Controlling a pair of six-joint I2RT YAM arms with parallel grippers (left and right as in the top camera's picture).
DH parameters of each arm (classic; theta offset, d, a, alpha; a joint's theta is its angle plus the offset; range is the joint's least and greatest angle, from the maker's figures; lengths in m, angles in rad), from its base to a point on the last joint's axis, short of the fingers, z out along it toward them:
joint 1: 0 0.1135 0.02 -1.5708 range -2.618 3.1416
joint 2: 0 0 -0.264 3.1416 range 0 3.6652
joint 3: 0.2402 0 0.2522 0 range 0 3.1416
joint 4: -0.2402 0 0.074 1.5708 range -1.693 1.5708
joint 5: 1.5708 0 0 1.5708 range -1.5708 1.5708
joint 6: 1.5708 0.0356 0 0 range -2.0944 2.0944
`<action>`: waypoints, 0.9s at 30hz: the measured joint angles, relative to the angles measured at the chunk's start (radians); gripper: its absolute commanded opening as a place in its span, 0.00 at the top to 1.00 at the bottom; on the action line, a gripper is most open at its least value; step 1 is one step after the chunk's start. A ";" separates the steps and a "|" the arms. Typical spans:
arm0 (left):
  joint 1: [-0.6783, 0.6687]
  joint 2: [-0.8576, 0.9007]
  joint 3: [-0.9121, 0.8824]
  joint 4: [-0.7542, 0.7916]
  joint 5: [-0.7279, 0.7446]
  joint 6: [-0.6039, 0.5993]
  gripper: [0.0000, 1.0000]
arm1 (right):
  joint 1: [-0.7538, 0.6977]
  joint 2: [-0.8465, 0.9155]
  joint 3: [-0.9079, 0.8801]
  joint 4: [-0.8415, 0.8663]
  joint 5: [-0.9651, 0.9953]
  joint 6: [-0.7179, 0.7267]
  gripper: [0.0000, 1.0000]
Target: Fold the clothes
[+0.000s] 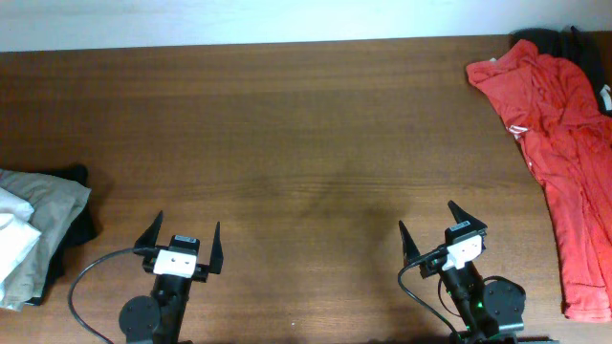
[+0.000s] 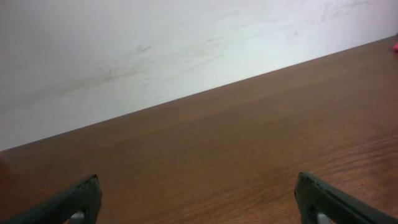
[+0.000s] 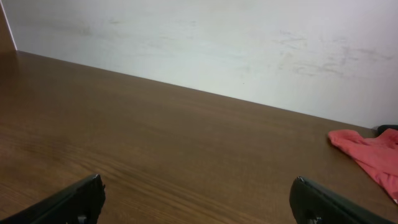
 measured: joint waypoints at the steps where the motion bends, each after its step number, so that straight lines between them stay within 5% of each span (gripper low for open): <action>1: 0.000 0.000 0.000 0.000 0.000 0.000 0.01 | 0.000 0.000 0.000 0.000 0.000 0.000 0.01; 24: 0.000 0.000 0.000 0.000 0.000 0.000 0.01 | 0.000 0.000 0.000 0.013 0.000 0.000 0.01; 27: 0.000 0.000 0.000 0.000 0.000 0.000 0.01 | 0.000 0.000 0.001 0.002 -0.019 0.156 0.01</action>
